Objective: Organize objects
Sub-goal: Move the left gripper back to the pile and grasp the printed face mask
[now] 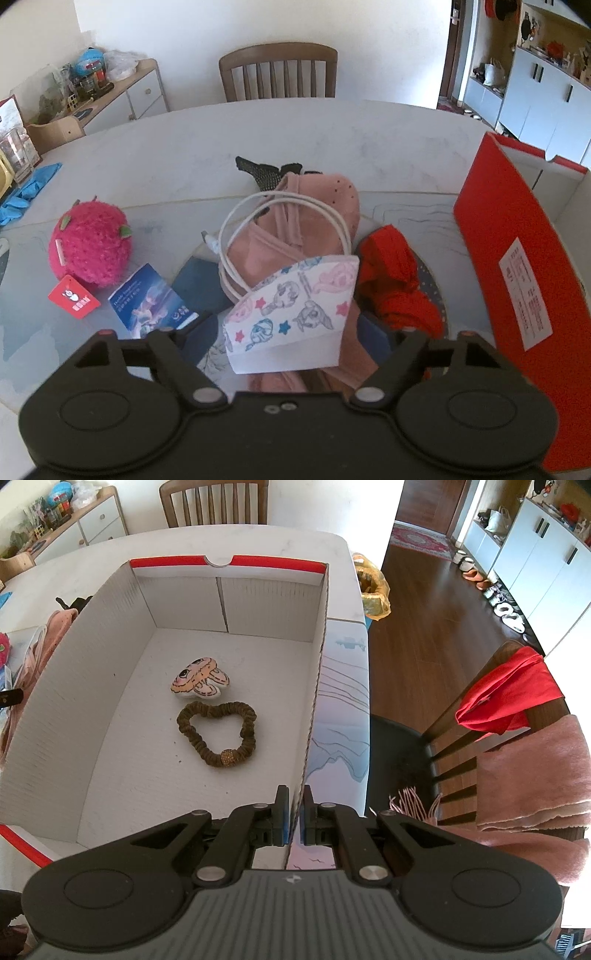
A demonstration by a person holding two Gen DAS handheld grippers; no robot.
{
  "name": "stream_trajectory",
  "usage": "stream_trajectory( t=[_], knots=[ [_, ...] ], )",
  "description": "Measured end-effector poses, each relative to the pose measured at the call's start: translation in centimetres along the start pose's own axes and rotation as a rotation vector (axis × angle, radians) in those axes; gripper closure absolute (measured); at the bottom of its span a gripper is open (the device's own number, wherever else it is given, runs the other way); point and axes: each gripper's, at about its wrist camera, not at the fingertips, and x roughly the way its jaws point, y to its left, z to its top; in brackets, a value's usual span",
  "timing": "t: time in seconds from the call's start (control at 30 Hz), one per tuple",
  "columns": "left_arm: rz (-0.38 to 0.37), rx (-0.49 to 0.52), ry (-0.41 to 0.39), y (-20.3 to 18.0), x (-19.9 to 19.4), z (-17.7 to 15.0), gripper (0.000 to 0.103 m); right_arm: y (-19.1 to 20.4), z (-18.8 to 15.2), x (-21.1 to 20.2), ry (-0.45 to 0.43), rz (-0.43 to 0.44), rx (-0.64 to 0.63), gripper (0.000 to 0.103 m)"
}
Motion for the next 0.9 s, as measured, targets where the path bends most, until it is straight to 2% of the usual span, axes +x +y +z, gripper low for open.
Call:
stream_trajectory(
  t=[0.17,0.27,0.33,0.43,0.5,0.7,0.8,0.9],
  knots=[
    [-0.029,-0.006,0.0,-0.2,-0.1,-0.2,0.036,0.0,0.0,0.0,0.0,0.0,0.0,0.098],
    [-0.037,0.0,0.003,-0.4,-0.1,-0.2,0.049,0.0,0.0,0.0,0.0,-0.001,-0.001,0.098],
    [-0.048,-0.007,0.009,-0.3,0.0,-0.2,0.054,-0.1,0.0,0.0,-0.001,-0.003,-0.002,0.098],
    [-0.058,-0.022,0.011,-0.1,-0.1,-0.2,0.067,0.0,-0.1,-0.1,-0.001,-0.003,-0.003,0.098],
    [-0.06,-0.025,0.003,0.0,-0.4,-0.2,0.071,0.0,-0.1,-0.1,-0.001,-0.004,-0.003,0.098],
    [-0.089,-0.051,0.002,0.2,-1.2,0.0,0.094,0.0,-0.1,-0.1,-0.001,-0.004,-0.003,0.098],
    [-0.076,-0.044,0.005,0.3,-1.7,0.2,0.101,0.0,-0.1,-0.1,-0.001,-0.003,-0.003,0.098],
    [-0.061,-0.032,0.007,0.5,-2.4,0.5,0.102,0.0,-0.1,-0.1,-0.002,-0.002,-0.003,0.098]
  ],
)
